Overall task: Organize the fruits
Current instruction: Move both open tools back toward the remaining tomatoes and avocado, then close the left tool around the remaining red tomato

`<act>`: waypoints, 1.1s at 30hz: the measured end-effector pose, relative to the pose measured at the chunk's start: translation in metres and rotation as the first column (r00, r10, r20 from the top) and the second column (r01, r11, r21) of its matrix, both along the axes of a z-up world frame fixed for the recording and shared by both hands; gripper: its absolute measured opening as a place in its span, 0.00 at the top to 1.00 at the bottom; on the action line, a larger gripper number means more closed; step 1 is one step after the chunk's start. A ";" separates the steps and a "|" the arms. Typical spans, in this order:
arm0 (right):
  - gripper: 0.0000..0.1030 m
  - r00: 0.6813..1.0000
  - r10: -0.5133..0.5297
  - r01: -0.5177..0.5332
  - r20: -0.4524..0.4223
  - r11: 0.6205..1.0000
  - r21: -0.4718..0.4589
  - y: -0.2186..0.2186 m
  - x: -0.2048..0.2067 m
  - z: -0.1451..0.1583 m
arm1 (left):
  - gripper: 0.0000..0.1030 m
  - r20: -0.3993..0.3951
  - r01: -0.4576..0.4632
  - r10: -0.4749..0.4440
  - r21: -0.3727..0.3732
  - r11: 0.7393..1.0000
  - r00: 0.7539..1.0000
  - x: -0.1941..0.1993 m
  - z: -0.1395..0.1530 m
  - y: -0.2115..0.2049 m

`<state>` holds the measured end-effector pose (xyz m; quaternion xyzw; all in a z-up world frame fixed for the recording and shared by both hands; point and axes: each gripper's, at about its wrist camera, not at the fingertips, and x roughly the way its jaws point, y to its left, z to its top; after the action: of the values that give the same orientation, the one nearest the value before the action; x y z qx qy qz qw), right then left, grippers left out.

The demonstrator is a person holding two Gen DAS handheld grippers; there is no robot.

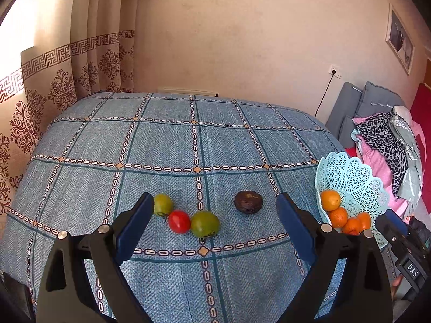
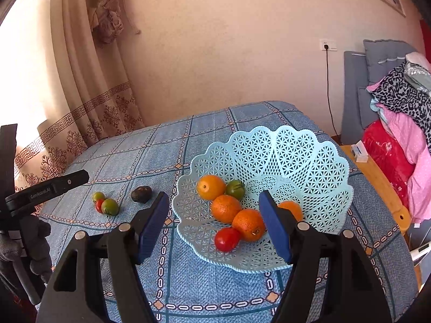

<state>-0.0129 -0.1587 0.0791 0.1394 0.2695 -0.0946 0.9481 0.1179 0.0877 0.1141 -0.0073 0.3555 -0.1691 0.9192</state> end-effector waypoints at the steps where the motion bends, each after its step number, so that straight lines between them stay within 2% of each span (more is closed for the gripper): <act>1: 0.33 1.000 0.008 -0.008 -0.002 1.000 0.000 0.003 0.001 0.000 | 0.09 0.000 -0.008 0.008 0.009 1.000 1.000 0.001 -0.002 0.002; 7: 0.33 0.998 0.059 -0.059 -0.015 0.998 -0.005 0.021 0.009 -0.002 | 0.09 -0.004 -0.024 0.024 0.057 0.998 1.000 0.005 -0.016 0.006; 11: 0.33 0.995 0.092 -0.092 -0.029 0.996 -0.008 0.032 0.013 -0.004 | 0.10 -0.033 -0.028 0.030 0.066 0.997 0.999 0.011 -0.027 0.007; 18: 0.33 0.991 0.121 -0.122 -0.052 0.993 -0.004 0.044 0.017 -0.011 | 0.22 -0.102 -0.056 0.062 0.067 0.996 0.993 0.024 -0.045 0.014; 22: 0.33 0.989 0.138 -0.138 -0.062 0.990 0.000 0.049 0.020 -0.015 | 0.37 -0.173 -0.070 0.075 0.035 0.997 0.982 0.036 -0.056 0.021; 26: 0.33 0.985 0.157 -0.158 -0.072 0.987 0.002 0.056 0.022 -0.019 | 0.43 -0.211 -0.077 0.071 -0.021 0.997 0.975 0.045 -0.058 0.025; 29: 0.33 0.982 0.170 -0.170 -0.079 0.985 0.006 0.059 0.023 -0.022 | 0.45 -0.214 -0.089 0.080 -0.034 0.995 0.973 0.048 -0.058 0.026; 33: 0.33 0.980 0.180 -0.180 -0.086 0.984 0.008 0.064 0.025 -0.026 | 0.45 -0.245 -0.100 0.074 -0.095 0.990 0.967 0.053 -0.061 0.032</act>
<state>0.0120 -0.0948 0.0532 0.1101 0.3216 -0.0141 0.9404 0.1711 0.1195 0.0529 -0.0925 0.4543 -0.1452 0.8740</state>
